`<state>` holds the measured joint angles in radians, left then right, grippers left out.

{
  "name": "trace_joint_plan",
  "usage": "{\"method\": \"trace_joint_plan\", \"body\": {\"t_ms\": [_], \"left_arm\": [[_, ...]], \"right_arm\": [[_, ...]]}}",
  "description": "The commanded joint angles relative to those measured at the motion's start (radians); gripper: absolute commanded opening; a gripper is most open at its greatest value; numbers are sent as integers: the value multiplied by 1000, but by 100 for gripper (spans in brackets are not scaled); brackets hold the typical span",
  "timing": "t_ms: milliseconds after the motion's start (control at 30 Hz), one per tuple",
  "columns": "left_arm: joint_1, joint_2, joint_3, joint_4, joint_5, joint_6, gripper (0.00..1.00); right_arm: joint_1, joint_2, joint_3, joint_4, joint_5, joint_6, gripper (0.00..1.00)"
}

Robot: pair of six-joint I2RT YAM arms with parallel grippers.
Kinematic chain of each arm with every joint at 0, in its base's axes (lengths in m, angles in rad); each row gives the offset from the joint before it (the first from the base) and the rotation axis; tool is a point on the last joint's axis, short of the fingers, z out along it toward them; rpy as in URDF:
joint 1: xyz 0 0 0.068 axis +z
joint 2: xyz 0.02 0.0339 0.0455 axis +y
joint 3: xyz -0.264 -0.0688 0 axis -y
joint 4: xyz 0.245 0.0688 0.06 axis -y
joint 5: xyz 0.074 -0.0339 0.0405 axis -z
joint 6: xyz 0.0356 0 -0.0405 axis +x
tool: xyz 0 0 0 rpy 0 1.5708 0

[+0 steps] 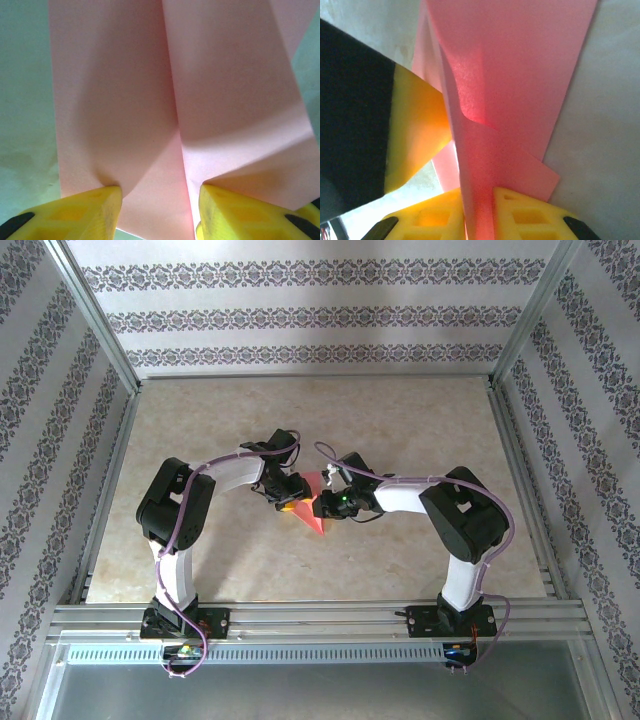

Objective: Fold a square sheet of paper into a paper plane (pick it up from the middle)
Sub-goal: Fourth fold the wing at the center of the table.

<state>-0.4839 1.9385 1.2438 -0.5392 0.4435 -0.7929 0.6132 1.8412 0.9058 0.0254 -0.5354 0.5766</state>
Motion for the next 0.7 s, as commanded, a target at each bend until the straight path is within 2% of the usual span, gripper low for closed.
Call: {"method": "trace_joint_plan", "body": {"t_ms": [0,200,667], "left_arm": [[0,70,-21,-50,-44,-10,47],[1,65,-24,-51,-46,-11,47],[-1,25,-20,-58,-66,-5,46]], "right_arm": [[9,22,26,-21,22,-11,21],[11,29,30,-14,19,-14,15],[-5,32,8,25,-35,-32,10]]}}
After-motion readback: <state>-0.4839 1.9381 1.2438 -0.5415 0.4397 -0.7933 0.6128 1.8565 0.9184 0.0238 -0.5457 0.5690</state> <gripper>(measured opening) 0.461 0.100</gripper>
